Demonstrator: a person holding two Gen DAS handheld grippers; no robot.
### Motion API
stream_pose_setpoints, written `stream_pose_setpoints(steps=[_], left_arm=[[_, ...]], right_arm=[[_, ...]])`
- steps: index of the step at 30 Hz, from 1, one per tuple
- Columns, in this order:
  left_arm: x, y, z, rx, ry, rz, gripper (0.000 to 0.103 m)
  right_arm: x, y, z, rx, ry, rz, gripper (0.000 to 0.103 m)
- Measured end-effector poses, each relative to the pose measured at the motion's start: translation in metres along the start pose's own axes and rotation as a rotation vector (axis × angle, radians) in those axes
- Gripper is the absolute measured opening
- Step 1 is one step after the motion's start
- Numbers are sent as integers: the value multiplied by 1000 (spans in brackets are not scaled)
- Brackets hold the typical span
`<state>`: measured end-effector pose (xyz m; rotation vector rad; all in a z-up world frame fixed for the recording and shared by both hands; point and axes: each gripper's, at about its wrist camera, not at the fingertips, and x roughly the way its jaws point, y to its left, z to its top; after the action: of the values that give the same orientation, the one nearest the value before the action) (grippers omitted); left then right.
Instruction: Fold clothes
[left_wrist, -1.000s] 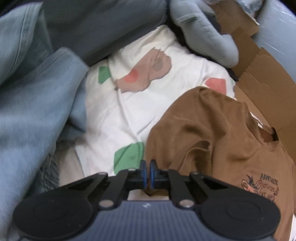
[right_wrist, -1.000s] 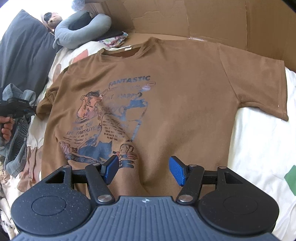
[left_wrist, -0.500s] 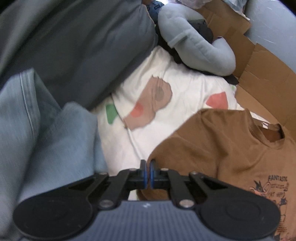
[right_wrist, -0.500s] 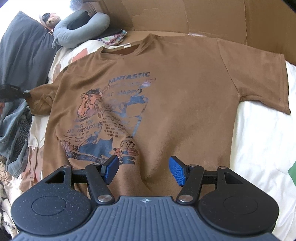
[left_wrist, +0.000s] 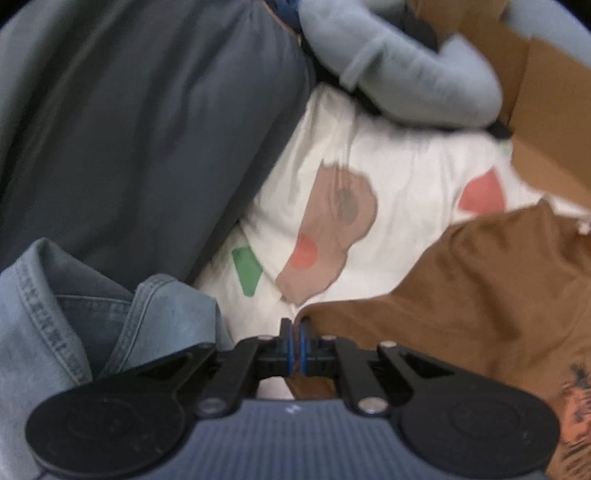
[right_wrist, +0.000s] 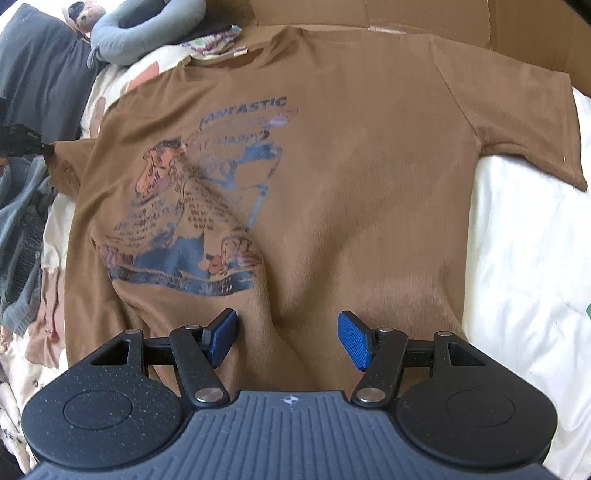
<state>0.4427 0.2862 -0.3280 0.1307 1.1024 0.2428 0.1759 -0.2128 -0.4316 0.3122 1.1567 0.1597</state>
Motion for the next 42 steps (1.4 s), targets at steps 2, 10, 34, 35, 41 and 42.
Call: stream_pose_setpoints(steps=[2, 10, 34, 35, 41, 42], left_arm=[[8, -1, 2, 7, 11, 15, 3], [22, 4, 11, -5, 11, 56, 4], [-33, -9, -46, -362, 13, -187, 41], [-33, -13, -49, -366, 14, -198, 41], [-30, -35, -61, -366, 64, -200, 41], [-29, -38, -63, -359, 66, -202, 41]], right_arm=[[2, -1, -3, -1, 10, -5, 67], [7, 0, -8, -18, 32, -13, 67], [5, -6, -9, -18, 31, 8, 67], [4, -6, -9, -19, 31, 9, 67], [4, -7, -9, -19, 33, 9, 67], [4, -8, -9, -12, 34, 11, 67]])
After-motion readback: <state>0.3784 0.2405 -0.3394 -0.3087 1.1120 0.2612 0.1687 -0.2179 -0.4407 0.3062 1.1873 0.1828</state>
